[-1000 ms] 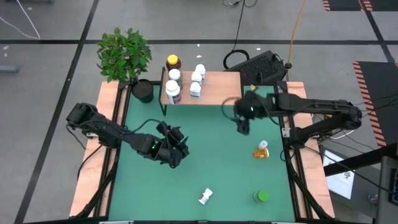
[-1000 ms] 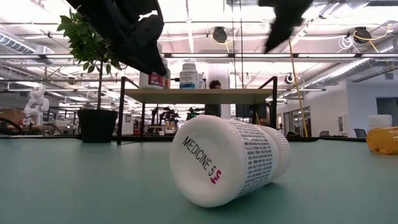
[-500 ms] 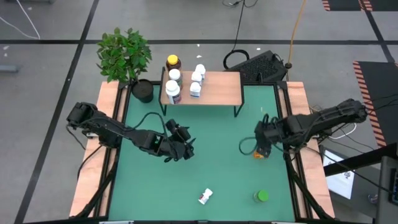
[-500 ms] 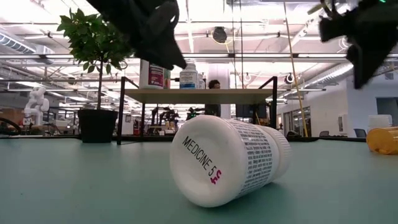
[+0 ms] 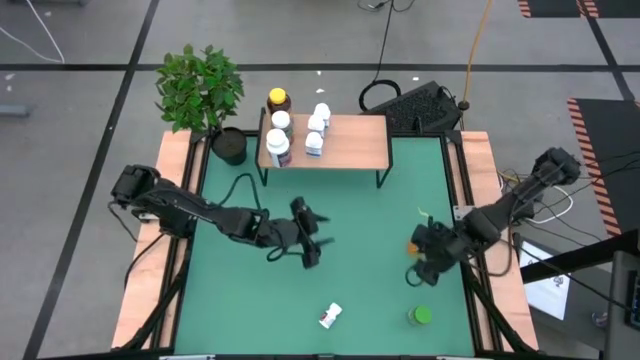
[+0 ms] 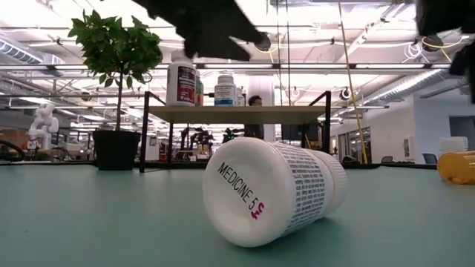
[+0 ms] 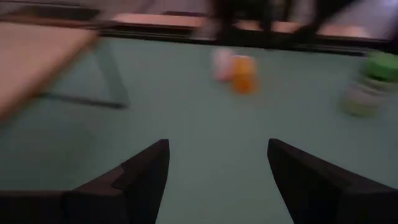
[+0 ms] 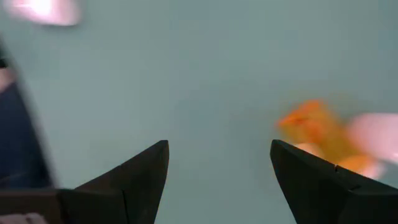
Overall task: Pick and place medicine bottles onto shelf by color
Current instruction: Put the green pill bottle on the shelf
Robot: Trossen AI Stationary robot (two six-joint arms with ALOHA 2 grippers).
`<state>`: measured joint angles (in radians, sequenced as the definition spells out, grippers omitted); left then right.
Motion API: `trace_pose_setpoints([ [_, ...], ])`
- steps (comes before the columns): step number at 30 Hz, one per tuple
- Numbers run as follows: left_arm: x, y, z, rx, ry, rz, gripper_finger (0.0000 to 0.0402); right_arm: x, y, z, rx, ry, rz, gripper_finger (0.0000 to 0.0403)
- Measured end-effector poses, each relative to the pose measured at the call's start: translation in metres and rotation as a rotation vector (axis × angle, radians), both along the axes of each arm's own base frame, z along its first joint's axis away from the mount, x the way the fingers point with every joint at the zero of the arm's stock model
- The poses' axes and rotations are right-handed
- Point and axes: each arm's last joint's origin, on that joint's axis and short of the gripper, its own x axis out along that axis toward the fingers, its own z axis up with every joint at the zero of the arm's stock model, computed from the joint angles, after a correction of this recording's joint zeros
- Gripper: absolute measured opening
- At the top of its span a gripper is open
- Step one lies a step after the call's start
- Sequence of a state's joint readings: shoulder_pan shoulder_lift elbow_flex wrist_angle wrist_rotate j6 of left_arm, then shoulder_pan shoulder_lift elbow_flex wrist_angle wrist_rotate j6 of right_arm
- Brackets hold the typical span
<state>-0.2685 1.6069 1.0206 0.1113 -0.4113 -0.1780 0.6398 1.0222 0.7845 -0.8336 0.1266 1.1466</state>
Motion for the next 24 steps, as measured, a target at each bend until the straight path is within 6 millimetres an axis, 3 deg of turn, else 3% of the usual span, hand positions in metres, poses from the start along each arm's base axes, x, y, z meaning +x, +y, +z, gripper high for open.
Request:
trace_pose_setpoints([
  [5,0.020,-0.037,-0.018,-0.027,-0.164,-0.195,0.0271,-0.010,0.031,0.000,0.083,-0.052,0.053,0.0255],
  [13,0.044,-0.077,-0.064,0.036,-0.392,-0.290,0.0271,-0.028,0.075,-0.010,0.118,-0.105,0.150,0.0205],
  [18,0.076,-0.092,-0.077,0.019,-0.393,-0.283,0.0271,-0.032,0.084,-0.008,0.103,-0.170,0.203,0.0195],
  [24,0.123,-0.113,-0.085,0.077,-0.315,-0.302,0.0271,-0.030,0.088,0.012,0.062,-0.285,0.302,0.0194],
])
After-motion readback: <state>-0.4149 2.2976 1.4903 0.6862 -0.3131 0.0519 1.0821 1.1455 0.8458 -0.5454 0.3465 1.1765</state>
